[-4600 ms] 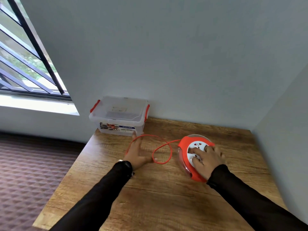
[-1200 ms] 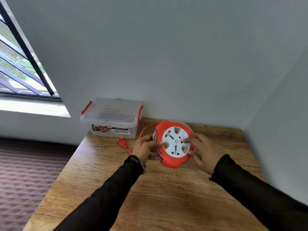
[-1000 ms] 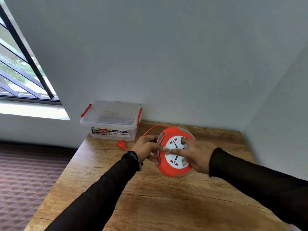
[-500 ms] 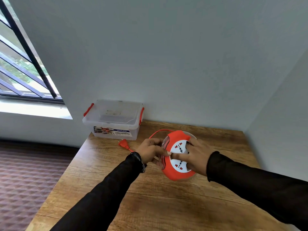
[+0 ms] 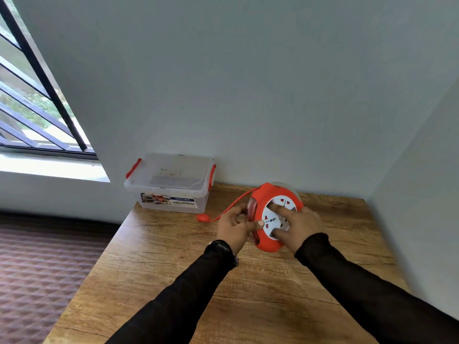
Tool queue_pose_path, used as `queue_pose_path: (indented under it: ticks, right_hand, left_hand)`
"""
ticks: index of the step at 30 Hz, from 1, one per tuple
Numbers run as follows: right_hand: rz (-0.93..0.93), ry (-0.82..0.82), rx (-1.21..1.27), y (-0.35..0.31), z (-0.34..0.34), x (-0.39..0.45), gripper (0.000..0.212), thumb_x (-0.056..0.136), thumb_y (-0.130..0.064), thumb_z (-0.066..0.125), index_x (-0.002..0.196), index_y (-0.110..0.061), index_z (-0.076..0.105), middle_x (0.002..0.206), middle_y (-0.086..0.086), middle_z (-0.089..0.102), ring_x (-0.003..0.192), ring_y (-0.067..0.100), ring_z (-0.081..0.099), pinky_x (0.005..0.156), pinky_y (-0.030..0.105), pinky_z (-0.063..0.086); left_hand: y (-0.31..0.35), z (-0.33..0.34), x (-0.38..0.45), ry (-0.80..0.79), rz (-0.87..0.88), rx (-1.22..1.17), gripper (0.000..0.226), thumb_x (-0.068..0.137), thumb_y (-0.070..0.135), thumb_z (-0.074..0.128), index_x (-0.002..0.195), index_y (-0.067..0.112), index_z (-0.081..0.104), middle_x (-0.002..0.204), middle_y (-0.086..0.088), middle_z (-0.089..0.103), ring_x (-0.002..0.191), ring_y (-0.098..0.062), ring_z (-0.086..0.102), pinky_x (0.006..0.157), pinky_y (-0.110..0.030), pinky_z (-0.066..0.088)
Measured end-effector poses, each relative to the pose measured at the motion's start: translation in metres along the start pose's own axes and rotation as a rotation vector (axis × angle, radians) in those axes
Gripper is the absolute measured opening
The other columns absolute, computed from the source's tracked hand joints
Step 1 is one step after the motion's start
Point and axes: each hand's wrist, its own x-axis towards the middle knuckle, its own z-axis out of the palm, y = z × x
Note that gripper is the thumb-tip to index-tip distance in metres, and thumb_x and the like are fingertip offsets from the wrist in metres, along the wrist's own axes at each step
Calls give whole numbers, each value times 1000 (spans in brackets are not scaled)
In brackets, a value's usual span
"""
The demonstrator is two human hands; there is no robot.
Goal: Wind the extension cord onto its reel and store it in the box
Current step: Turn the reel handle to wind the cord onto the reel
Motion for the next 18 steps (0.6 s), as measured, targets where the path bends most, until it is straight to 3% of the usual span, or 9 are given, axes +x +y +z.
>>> queue_pose_path:
  ticks: [2,4,7,10,13,14,16,18]
  right_hand:
    - [124,27,213,-1,10,-2,65,79,-43,66,137,-47,38,133,8,54,120,26,49,97,31,43]
    - [238,52,488,-2,22,-2,69,74,-39,73,136,-42,44,134,8,55,116,26,55,90,29,49]
    - [400,93,895,-5,36,1,69,74,-27,78,136,-28,49,139,8,51,120,26,53,93,31,47]
    - [525,74,1101,-8,41,2,68,77,-18,76,138,-18,46,148,7,41,131,26,43,95,29,40]
    - [680,8,1275,-9,41,6,67,84,-18,70,143,-12,38,151,10,35,133,30,41,96,33,40]
    - [732,-52,1300,-9,40,8,65,86,-24,67,142,-10,38,146,12,41,125,32,48,90,35,43]
    - [805,-174,1356,-11,35,8,56,88,-41,61,133,-11,46,117,17,62,85,29,63,63,30,45]
    - [869,-227,1420,-9,34,8,42,88,-48,58,115,-16,49,85,13,67,53,19,50,49,25,32]
  left_hand:
    - [-5,3,-1,31,-2,-26,37,73,-3,73,102,19,69,82,-14,71,78,-34,67,76,-57,54]
    - [-10,7,-3,56,-4,-52,43,74,-5,72,112,12,64,78,-8,70,76,-31,66,76,-55,54]
    - [-21,13,-7,105,-6,-60,50,74,-6,72,120,9,59,80,-7,69,76,-31,67,76,-51,57]
    - [-32,18,-9,167,18,6,45,74,-2,74,111,19,59,105,-7,63,90,-22,67,74,-35,60]
    - [-42,18,-10,181,73,88,45,73,2,76,105,28,59,113,-10,57,95,-20,64,70,-23,58]
    - [-45,18,-9,172,84,93,45,73,2,76,105,29,60,113,-12,58,96,-22,65,74,-26,59]
    - [-48,17,-9,157,65,70,49,73,1,75,113,25,62,110,-8,64,94,-21,68,80,-35,59]
    - [-45,15,-8,128,21,11,48,74,-3,73,118,13,61,86,-1,69,75,-18,68,74,-40,59]
